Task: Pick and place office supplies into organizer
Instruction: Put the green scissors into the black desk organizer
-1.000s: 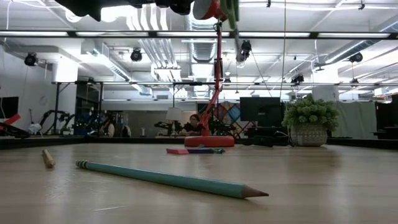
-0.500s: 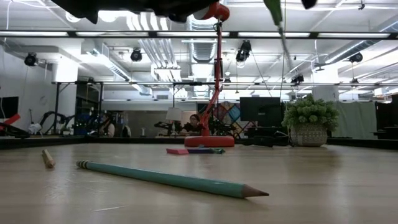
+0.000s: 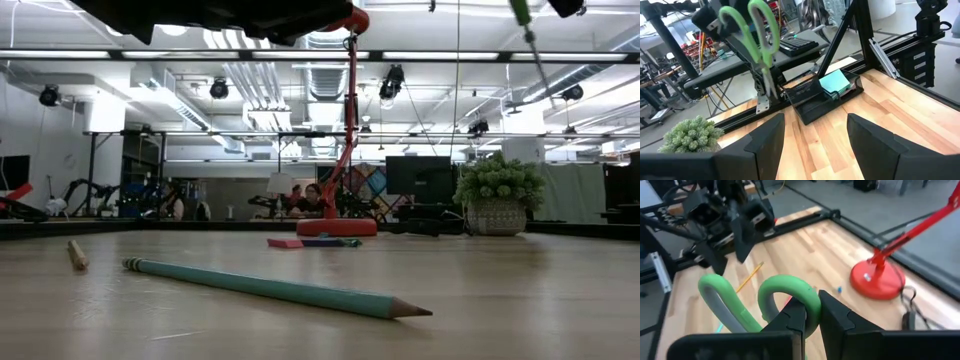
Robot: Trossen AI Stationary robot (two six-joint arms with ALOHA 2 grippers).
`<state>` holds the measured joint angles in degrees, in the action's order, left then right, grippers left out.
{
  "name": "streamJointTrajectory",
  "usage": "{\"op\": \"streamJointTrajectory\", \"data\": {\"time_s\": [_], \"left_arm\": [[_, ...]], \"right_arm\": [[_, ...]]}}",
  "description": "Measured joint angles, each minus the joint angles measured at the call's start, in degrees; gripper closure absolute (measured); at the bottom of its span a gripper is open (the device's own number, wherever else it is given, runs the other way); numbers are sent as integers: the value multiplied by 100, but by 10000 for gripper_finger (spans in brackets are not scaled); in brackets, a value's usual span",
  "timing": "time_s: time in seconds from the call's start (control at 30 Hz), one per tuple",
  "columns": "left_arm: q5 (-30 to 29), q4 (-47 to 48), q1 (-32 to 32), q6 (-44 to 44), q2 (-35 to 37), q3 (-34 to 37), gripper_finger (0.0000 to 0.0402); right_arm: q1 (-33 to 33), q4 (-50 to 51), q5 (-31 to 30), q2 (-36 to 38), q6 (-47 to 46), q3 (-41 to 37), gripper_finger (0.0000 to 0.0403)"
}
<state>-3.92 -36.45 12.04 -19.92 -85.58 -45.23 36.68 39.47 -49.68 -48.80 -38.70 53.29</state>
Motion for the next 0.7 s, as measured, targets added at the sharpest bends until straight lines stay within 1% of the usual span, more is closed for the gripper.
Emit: {"op": "streamJointTrajectory", "data": {"time_s": [0.13,0.3,0.43,0.57,0.63,0.7], "left_arm": [[-2,4,-5,0,0,0,200],[-4,10,-5,0,0,35,200],[-7,17,-8,0,0,53,200],[-114,18,-8,4,0,55,200],[-116,17,-8,5,0,55,200],[-116,19,-8,7,0,55,200]], "right_arm": [[271,806,82,-11,-568,207,379],[556,1857,510,-49,-1324,664,379],[851,2579,526,-50,-1848,1017,379],[1025,3501,757,-47,-2699,1387,379],[1094,3765,909,-45,-2953,1423,379],[1170,3812,962,-41,-3119,1370,379]]}}
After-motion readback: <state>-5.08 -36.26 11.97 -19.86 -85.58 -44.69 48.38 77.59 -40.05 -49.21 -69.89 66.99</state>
